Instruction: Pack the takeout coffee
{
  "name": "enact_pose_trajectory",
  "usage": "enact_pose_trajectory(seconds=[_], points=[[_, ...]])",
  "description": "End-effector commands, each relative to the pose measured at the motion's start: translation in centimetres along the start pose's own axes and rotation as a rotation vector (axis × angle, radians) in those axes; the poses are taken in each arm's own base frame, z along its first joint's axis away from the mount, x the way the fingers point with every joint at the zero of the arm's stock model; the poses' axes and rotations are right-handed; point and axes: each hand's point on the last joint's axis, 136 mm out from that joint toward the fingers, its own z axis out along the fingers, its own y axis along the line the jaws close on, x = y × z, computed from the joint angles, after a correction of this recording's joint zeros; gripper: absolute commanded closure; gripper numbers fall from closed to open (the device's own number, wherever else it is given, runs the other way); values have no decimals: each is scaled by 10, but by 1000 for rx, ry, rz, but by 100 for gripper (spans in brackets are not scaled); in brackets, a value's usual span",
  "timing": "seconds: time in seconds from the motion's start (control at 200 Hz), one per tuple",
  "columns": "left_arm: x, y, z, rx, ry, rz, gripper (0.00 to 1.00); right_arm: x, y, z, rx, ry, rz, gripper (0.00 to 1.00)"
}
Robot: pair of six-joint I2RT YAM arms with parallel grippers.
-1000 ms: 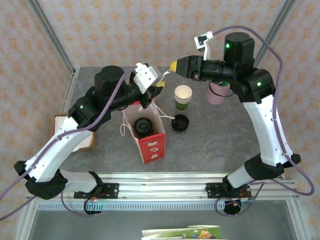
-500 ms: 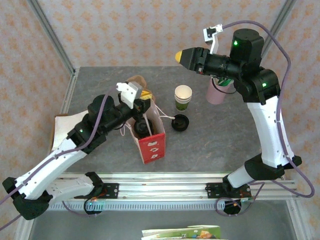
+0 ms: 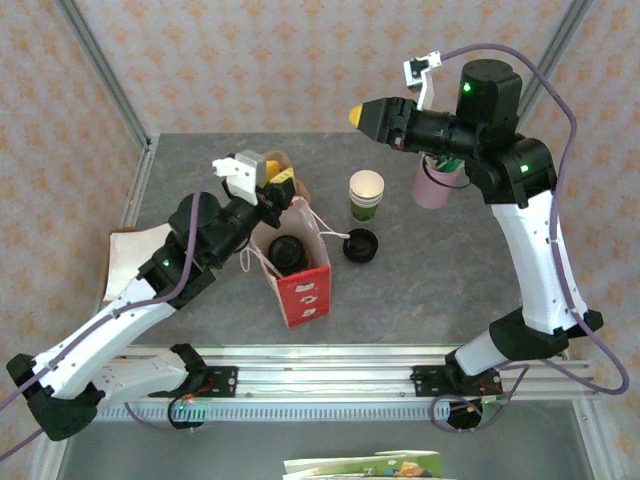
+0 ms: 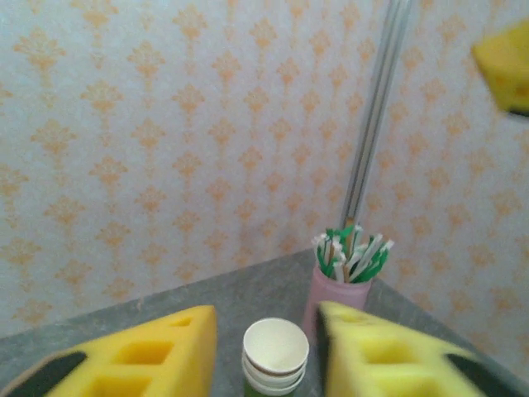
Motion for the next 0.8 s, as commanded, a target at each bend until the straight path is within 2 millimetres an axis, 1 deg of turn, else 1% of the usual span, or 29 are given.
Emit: enact_pose_trajectory(seconds=[0.0, 0.08, 0.115, 0.255, 0.325, 0.38, 0.45, 0.566, 0.651, 0.711, 0.761, 0.796], points=[[-44, 11, -19, -55, -81, -20, 49, -2, 5, -3, -12, -8, -47, 52], [-56, 18, -26, -90, -83, -23, 43, 1, 1, -3, 12, -3, -54, 52], [-60, 21, -29, -111, -83, -26, 42, 2, -2, -4, 31, -3, -55, 52], [-77, 32, -38, -173, -78, -47, 34, 9, -25, 1, 115, 9, -40, 51], [-81, 38, -40, -214, -62, -60, 26, 9, -36, 2, 163, -1, -33, 50], [-84, 40, -41, -230, -53, -71, 25, 9, -42, 2, 192, -8, -35, 50], [-86, 39, -39, -232, -30, -81, 21, 8, -48, 2, 220, -18, -40, 50], [-89, 37, -32, -239, 20, -101, 16, 8, -51, -2, 241, -35, -56, 49], [-84, 39, -25, -271, 73, -111, 11, 10, -57, -4, 272, -33, -64, 49], [-80, 44, -23, -305, 103, -121, 7, 12, -61, -5, 293, -24, -71, 48], [-77, 50, -24, -353, 120, -136, 1, 14, -67, -6, 321, -16, -75, 47], [-75, 55, -24, -383, 130, -148, 1, 15, -71, -6, 342, -10, -79, 47]])
